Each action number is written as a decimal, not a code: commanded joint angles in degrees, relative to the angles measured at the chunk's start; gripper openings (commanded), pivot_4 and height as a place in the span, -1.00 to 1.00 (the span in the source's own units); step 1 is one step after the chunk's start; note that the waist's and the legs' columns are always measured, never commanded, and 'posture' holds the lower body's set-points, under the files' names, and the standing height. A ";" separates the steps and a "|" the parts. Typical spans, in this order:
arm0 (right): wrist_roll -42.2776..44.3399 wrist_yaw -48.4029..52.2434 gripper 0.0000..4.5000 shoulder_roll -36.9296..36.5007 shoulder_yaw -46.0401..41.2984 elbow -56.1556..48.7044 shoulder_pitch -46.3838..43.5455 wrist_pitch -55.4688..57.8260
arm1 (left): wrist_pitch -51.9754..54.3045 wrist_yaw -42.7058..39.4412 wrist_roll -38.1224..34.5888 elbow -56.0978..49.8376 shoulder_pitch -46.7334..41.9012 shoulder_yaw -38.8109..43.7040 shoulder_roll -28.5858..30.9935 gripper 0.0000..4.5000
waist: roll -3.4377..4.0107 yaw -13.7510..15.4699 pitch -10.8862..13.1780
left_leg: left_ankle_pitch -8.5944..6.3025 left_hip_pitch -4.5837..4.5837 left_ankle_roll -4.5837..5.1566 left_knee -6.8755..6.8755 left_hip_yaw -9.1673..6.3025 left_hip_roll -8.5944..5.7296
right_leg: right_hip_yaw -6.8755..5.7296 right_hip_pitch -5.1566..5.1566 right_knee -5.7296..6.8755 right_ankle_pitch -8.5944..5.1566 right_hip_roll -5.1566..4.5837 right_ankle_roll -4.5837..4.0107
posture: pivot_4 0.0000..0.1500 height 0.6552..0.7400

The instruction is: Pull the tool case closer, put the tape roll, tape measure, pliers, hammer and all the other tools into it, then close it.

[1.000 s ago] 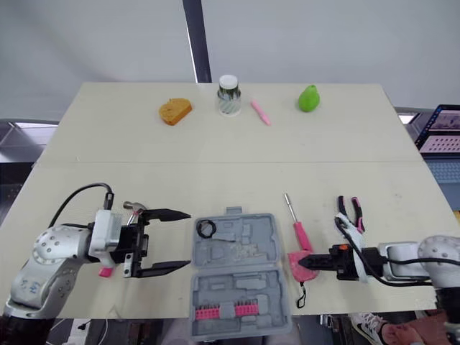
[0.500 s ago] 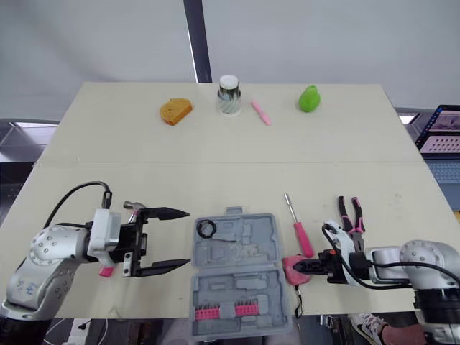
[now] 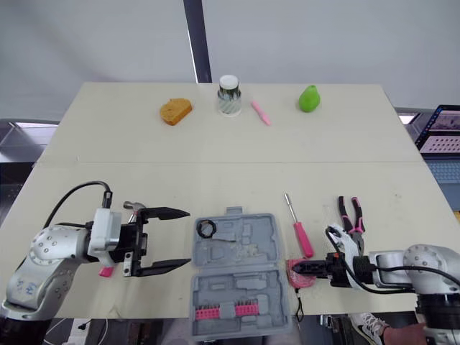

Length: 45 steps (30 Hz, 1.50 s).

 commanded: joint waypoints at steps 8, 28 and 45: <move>-2.43 5.24 0.96 -7.81 -5.27 -1.35 3.96 0.39 | -0.76 0.70 -0.25 -1.26 -0.27 -0.18 -0.67 1.00 | 0.00 0.10 0.00 | 0.00 0.01 0.01 0.00 0.00 -0.04 | 0.01 0.02 0.00 0.00 -0.03 0.01 | 1.00 -0.06; -25.60 31.04 0.96 -10.43 -20.04 -24.55 33.67 -50.03 | -8.37 -3.14 0.34 3.33 17.38 12.12 1.18 1.00 | 0.05 0.39 -0.03 | -0.02 0.15 0.01 -0.08 0.02 -0.03 | 0.06 0.19 -0.25 0.09 0.03 0.15 | 1.00 -0.06; -48.45 38.53 0.96 -9.81 -0.84 -9.93 26.46 -81.81 | -8.58 -3.76 -0.62 -0.39 15.31 7.64 1.26 1.00 | 0.12 -0.15 -0.03 | -0.24 0.97 -0.11 -0.17 0.07 0.07 | 0.12 0.83 -0.41 -0.06 -0.01 -0.09 | 1.00 -0.06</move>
